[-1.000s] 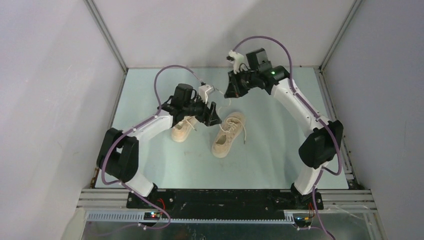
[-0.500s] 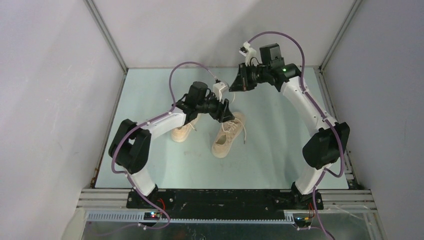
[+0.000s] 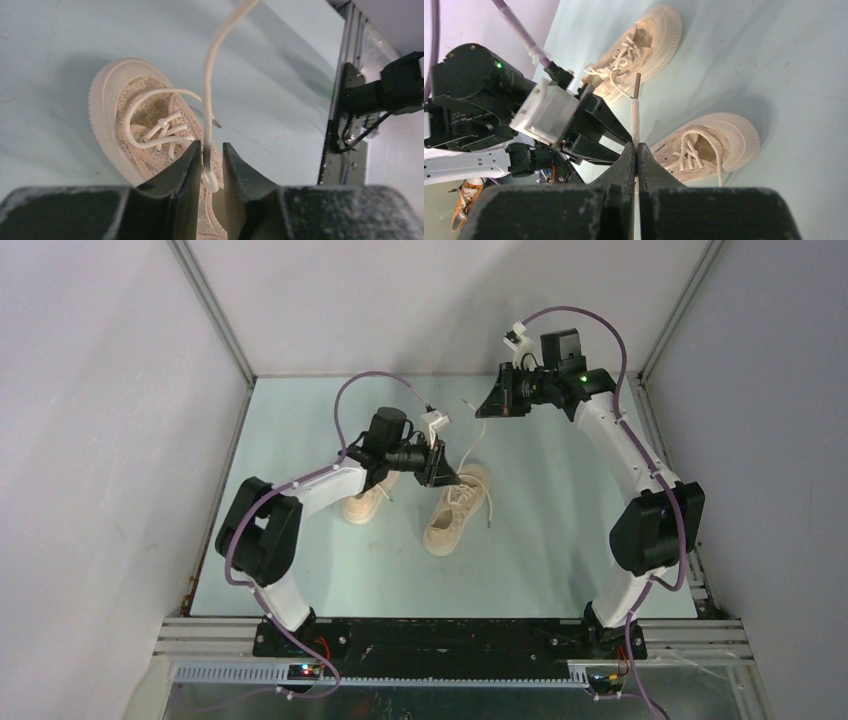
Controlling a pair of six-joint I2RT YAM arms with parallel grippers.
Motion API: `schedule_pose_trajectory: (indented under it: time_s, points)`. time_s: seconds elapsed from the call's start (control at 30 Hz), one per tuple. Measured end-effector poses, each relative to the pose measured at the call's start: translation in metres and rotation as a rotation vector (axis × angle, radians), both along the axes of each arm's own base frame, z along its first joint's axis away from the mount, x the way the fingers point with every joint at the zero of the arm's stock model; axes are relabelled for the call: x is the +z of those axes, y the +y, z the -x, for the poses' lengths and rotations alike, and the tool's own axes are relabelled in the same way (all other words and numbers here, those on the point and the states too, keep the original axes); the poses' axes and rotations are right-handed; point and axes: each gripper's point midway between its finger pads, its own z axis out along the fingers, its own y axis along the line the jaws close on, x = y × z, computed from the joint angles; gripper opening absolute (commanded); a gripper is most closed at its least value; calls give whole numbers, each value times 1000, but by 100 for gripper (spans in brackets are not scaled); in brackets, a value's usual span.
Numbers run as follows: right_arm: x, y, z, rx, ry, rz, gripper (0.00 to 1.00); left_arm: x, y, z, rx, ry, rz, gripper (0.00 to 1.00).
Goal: Tie the shoes
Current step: Pick up the shoelace at the center of the board.
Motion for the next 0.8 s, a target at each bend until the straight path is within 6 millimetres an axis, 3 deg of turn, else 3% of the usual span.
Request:
schedule_pose_trajectory:
  time_s: [0.1, 0.33, 0.37, 0.47, 0.53, 0.67, 0.8]
  points:
    - [-11, -6, -1, -19, 23, 15, 0, -3, 5, 2, -10, 16, 12, 7]
    - [-43, -18, 6, -60, 98, 53, 1, -1, 9, 7, -48, 33, 42, 0]
    - [-48, -19, 8, -64, 110, 60, 5, -1, 8, 8, -53, 34, 45, 0]
    - [-67, -29, 12, -89, 139, 106, 36, -1, 8, 10, -69, 33, 48, 0]
    - [-85, -38, 19, -105, 156, 159, 45, -3, 9, 11, -78, 26, 43, 0]
    - [-125, -60, 52, -52, 217, 283, 48, -12, 14, 17, -104, 23, 5, 0]
    - [-125, -59, 60, 148, 45, 361, 49, -22, 22, 28, -142, 24, -43, 0]
